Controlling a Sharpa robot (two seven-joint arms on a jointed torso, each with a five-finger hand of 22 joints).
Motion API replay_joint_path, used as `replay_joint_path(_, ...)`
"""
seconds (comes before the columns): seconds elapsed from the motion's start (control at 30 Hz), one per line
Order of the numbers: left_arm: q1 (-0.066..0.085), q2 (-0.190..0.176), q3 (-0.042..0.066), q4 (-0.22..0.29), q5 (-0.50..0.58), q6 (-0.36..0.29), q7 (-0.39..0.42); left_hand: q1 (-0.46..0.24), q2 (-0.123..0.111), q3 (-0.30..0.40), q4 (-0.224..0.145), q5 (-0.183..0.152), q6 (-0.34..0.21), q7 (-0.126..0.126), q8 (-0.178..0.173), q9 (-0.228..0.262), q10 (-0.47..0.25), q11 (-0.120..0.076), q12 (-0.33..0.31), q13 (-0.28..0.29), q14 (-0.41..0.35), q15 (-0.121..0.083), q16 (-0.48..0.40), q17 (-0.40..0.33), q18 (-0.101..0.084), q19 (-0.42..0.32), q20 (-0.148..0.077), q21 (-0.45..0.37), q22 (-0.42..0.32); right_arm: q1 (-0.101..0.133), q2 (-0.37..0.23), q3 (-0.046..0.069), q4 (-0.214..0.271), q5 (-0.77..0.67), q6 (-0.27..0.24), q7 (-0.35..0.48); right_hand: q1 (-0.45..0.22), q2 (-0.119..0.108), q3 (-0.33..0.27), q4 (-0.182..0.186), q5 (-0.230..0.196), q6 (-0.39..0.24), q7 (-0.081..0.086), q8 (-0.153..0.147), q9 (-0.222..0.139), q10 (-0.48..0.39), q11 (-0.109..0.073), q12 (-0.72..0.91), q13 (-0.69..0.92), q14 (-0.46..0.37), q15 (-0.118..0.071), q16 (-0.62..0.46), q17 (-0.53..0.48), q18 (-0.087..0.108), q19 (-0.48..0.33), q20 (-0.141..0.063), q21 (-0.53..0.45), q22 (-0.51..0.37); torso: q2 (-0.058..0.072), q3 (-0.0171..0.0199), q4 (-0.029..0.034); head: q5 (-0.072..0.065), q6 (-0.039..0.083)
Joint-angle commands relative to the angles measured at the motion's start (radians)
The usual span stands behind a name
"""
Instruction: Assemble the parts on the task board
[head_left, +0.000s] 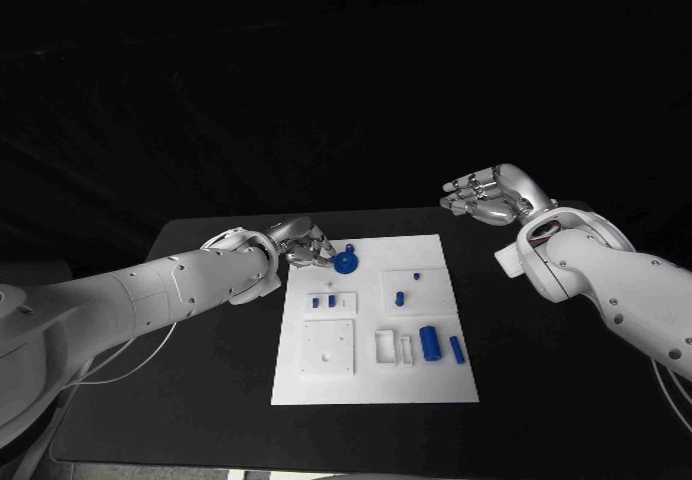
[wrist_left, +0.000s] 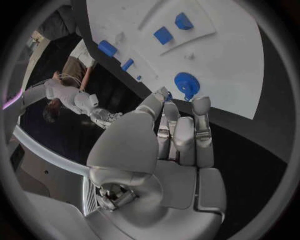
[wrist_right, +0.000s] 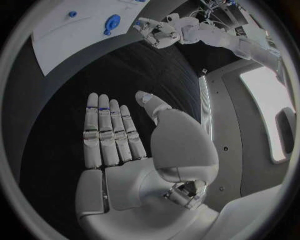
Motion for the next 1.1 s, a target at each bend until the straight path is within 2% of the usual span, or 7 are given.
replay_joint_path(0.03, -0.002, 0.001, 0.0, 0.0, 0.097, 0.043, 0.051, -0.003, 0.012, -0.007, 0.001, 0.001, -0.005, 0.001, 0.0, 0.0, 0.003, 0.002, 0.002, 0.001, 0.004, -0.001, -0.005, 0.0, 0.003, 0.001, -0.004, 0.007, 0.018, -0.001, 0.001, 0.0, 0.001, -0.004, 0.004, 0.013, -0.005, -0.001, -0.007, -0.002, 0.003, 0.005, -0.002, 0.001, -0.001, 0.003, -0.002, -0.006, -0.001, 0.005, 0.003, -0.005, 0.0, -0.002, 0.004, 0.003, -0.006, -0.001, 0.0, 0.0007, -0.0007, 0.001, 0.0)
replay_joint_path(0.33, -0.016, 0.006, 0.0, -0.013, 0.115, 0.049, 0.07, -0.002, 0.014, -0.009, -0.001, 0.0, -0.006, 0.001, 0.0, 0.0, 0.003, 0.002, 0.002, 0.002, 0.004, -0.001, -0.005, 0.002, 0.003, 0.001, -0.004, 0.008, 0.018, -0.002, 0.002, 0.0, 0.001, -0.004, 0.004, 0.013, -0.005, -0.001, -0.007, -0.002, 0.003, 0.005, -0.002, 0.001, -0.001, 0.003, -0.002, -0.006, -0.001, 0.005, 0.003, -0.005, 0.0, -0.002, 0.004, 0.003, -0.006, -0.001, -0.001, 0.0018, -0.0016, -0.001, 0.0)
replay_joint_path(0.7, -0.04, 0.013, 0.0, -0.027, 0.064, 0.046, 0.087, 0.0, 0.019, -0.011, -0.007, 0.001, -0.002, 0.001, 0.0, 0.0, 0.003, 0.002, 0.001, 0.003, 0.005, -0.001, -0.004, 0.005, 0.002, 0.0, -0.005, 0.011, 0.018, -0.003, 0.0, 0.0, 0.001, -0.004, 0.004, 0.013, -0.005, -0.001, -0.007, -0.002, 0.003, 0.005, -0.002, 0.001, -0.001, 0.003, -0.002, -0.006, -0.001, 0.005, 0.003, -0.005, 0.0, -0.002, 0.004, 0.003, -0.006, -0.001, 0.0, 0.0014, -0.0002, -0.005, -0.001)
replay_joint_path(1.1, -0.055, 0.026, 0.0, -0.051, 0.018, 0.052, 0.092, 0.001, 0.023, -0.013, -0.011, 0.0, 0.0, 0.0, 0.0, 0.0, 0.004, 0.002, -0.001, 0.004, 0.005, -0.002, -0.004, 0.007, 0.002, -0.001, -0.005, 0.014, 0.018, -0.004, 0.0, 0.0, 0.001, -0.004, 0.004, 0.014, -0.004, 0.001, -0.011, -0.002, 0.005, 0.005, -0.002, 0.001, -0.001, 0.003, -0.002, -0.006, -0.001, 0.005, 0.003, -0.004, 0.0, -0.002, 0.004, 0.004, -0.006, -0.001, -0.001, 0.0014, -0.0007, -0.006, -0.002)
